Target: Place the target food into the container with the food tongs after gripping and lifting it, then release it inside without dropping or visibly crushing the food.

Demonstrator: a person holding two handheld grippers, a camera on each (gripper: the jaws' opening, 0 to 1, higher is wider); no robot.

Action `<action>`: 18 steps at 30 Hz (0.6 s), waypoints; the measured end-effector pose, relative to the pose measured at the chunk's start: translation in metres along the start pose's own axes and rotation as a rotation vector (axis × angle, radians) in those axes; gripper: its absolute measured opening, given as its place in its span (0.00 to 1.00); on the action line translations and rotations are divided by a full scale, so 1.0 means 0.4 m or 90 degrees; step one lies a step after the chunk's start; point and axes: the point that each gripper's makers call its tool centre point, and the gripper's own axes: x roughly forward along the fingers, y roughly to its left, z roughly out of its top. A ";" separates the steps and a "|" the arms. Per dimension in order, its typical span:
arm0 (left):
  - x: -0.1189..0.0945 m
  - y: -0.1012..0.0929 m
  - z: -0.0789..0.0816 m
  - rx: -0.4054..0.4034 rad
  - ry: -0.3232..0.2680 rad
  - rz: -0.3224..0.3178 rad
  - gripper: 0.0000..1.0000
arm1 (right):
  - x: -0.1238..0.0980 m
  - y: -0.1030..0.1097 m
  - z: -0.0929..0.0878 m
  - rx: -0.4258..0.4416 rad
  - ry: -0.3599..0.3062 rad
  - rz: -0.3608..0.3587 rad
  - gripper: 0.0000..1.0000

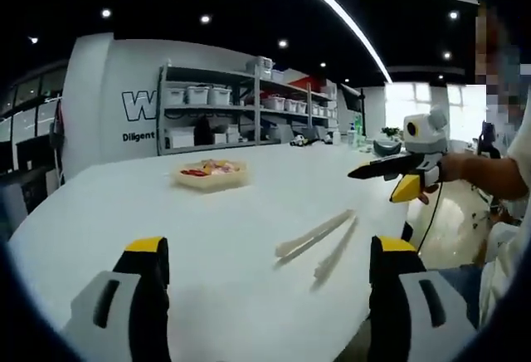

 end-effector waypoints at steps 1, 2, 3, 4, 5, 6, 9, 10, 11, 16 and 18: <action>0.000 -0.002 -0.002 0.000 0.002 0.000 0.99 | -0.001 0.000 -0.002 0.000 0.003 -0.002 0.93; 0.000 -0.003 -0.003 0.002 0.002 0.001 0.99 | -0.001 0.001 -0.003 0.000 0.003 -0.003 0.93; 0.000 -0.004 -0.004 0.004 0.001 0.000 0.99 | -0.002 0.001 -0.005 0.000 0.005 -0.003 0.93; 0.000 -0.005 -0.006 0.003 0.002 0.000 0.99 | -0.003 0.001 -0.006 0.000 0.006 -0.004 0.93; -0.001 -0.004 -0.009 0.002 0.006 0.002 0.99 | -0.003 0.002 -0.009 0.000 0.008 -0.004 0.93; -0.002 -0.004 -0.010 0.002 0.006 0.003 0.99 | -0.004 0.002 -0.012 0.000 0.010 -0.005 0.92; -0.007 -0.005 -0.004 0.002 -0.004 0.004 0.99 | -0.008 0.005 -0.019 -0.001 0.016 -0.005 0.92; -0.009 -0.005 -0.002 0.000 -0.006 0.005 0.99 | -0.011 0.007 -0.018 0.003 0.013 -0.005 0.92; -0.010 -0.005 -0.001 -0.001 -0.007 0.006 0.98 | -0.012 0.008 -0.016 0.005 0.011 -0.004 0.92; -0.011 -0.024 0.003 0.012 -0.011 -0.001 0.98 | -0.014 0.011 -0.012 0.007 0.008 -0.005 0.92; -0.011 -0.031 0.002 0.018 -0.010 -0.004 0.98 | -0.014 0.016 -0.013 0.009 0.009 -0.003 0.93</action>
